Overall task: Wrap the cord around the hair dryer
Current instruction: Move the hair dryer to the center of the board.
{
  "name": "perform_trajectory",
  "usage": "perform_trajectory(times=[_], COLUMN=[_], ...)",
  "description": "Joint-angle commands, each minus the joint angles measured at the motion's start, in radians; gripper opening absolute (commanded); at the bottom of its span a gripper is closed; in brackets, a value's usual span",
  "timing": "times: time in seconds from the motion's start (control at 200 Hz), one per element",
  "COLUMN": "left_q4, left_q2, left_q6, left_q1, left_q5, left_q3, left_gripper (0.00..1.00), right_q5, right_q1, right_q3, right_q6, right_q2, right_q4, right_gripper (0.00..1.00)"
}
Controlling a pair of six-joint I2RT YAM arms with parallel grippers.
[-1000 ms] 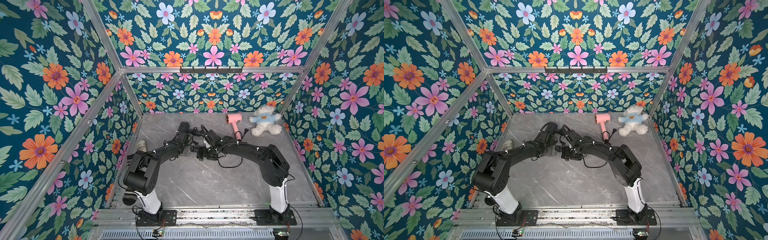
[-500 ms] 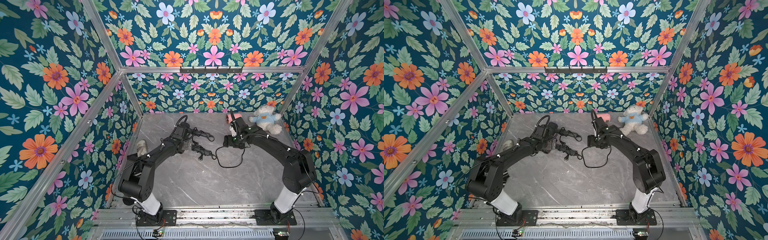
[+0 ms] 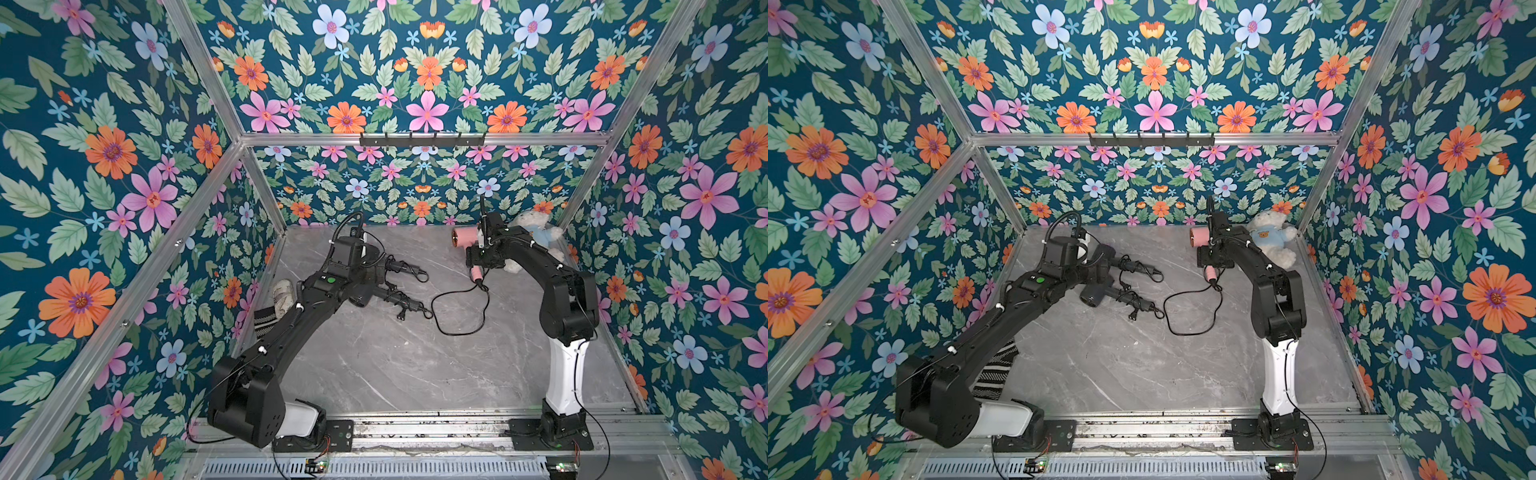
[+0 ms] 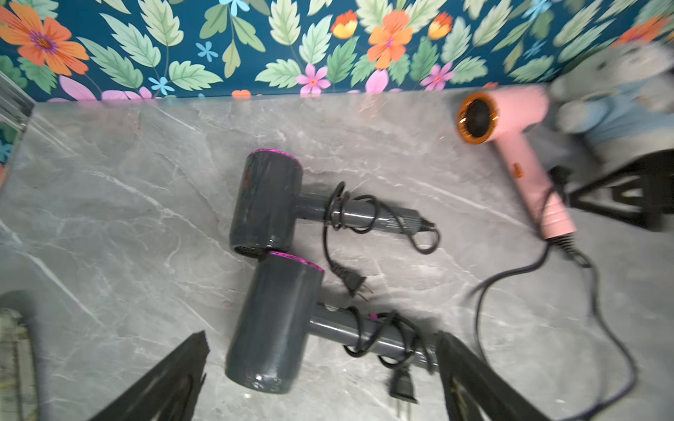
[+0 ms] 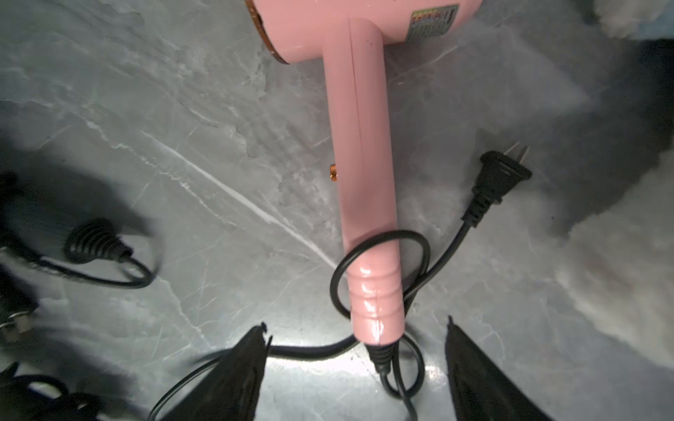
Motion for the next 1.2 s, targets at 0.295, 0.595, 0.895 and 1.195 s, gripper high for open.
perform_trajectory(times=[0.295, 0.595, 0.895, 1.195], left_q4=[0.036, 0.085, 0.099, 0.124], left_q2=[-0.123, -0.104, -0.116, -0.120], left_q6=[-0.109, -0.142, -0.149, -0.162], left_q1=[-0.001, -0.001, -0.002, -0.001], left_q5=[0.027, 0.037, 0.042, 0.050], left_q3=[-0.143, -0.174, -0.184, -0.197], left_gripper=[0.99, 0.99, 0.99, 0.99], right_q5=[0.014, -0.017, -0.047, -0.044], right_q1=[-0.008, -0.008, -0.008, -0.007], right_q3=[0.182, 0.122, 0.102, 0.180], right_q6=[-0.025, -0.026, 0.004, 0.002], right_q2=[0.197, 0.167, 0.188, 0.238], right_q4=[-0.124, -0.100, -0.108, -0.162], right_gripper=[0.74, 0.44, 0.43, 0.44])
